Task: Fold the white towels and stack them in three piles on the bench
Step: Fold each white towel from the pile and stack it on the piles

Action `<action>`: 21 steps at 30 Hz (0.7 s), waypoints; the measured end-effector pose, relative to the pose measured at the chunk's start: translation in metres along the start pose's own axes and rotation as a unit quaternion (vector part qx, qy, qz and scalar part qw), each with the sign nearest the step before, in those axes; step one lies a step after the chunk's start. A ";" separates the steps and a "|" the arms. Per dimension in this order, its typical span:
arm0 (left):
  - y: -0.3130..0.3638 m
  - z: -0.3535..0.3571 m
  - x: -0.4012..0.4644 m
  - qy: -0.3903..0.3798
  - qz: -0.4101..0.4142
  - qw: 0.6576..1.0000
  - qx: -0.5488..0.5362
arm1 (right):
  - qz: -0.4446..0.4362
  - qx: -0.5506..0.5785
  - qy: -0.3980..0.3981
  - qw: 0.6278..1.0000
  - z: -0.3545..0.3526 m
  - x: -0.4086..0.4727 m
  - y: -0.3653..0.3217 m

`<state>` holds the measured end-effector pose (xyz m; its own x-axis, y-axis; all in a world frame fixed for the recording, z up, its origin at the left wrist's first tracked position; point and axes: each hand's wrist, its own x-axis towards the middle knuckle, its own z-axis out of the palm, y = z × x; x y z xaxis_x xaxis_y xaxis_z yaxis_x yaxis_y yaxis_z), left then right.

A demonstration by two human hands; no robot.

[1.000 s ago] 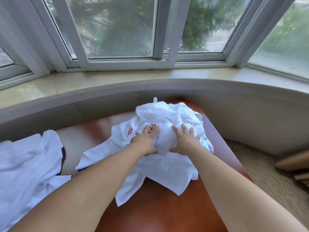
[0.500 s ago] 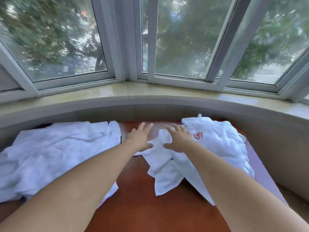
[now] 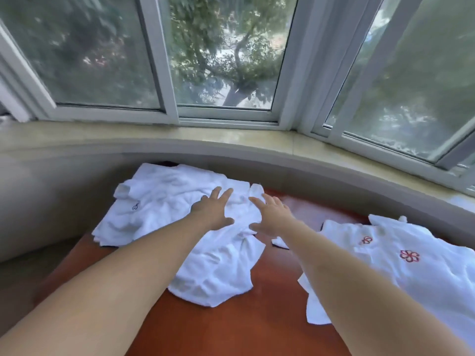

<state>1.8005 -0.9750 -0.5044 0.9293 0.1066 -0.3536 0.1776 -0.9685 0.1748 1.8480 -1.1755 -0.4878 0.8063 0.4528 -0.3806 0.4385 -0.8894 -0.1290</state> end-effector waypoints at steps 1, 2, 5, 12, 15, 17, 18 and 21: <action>-0.017 -0.001 -0.001 -0.002 -0.011 1.000 -0.004 | -0.011 -0.005 -0.004 1.000 0.002 0.010 -0.016; -0.035 -0.002 -0.002 -0.005 -0.021 1.000 -0.008 | -0.019 -0.010 -0.012 1.000 0.004 0.021 -0.031; -0.084 -0.003 -0.003 -0.019 -0.044 0.999 -0.018 | -0.041 -0.023 -0.034 0.998 0.013 0.051 -0.076; -0.186 0.008 0.016 -0.060 -0.072 0.995 -0.032 | -0.074 -0.022 -0.078 0.994 0.043 0.121 -0.157; -0.223 0.018 0.033 -0.089 -0.085 0.992 -0.038 | -0.075 -0.012 -0.093 0.993 0.060 0.152 -0.182; -0.242 0.026 0.047 -0.105 -0.090 0.990 -0.042 | -0.068 -0.005 -0.101 0.993 0.069 0.175 -0.195; -0.250 0.029 0.055 -0.111 -0.091 0.989 -0.044 | -0.060 -0.001 -0.105 0.993 0.073 0.185 -0.201; -0.266 0.038 0.083 -0.121 -0.088 0.988 -0.045 | -0.023 0.028 -0.108 0.993 0.085 0.215 -0.211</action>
<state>1.8182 -0.7173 -0.6148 0.7793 0.2035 -0.5926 0.3675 -0.9145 0.1693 1.8958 -0.8961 -0.6203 0.6795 0.4739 -0.5600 0.4449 -0.8732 -0.1991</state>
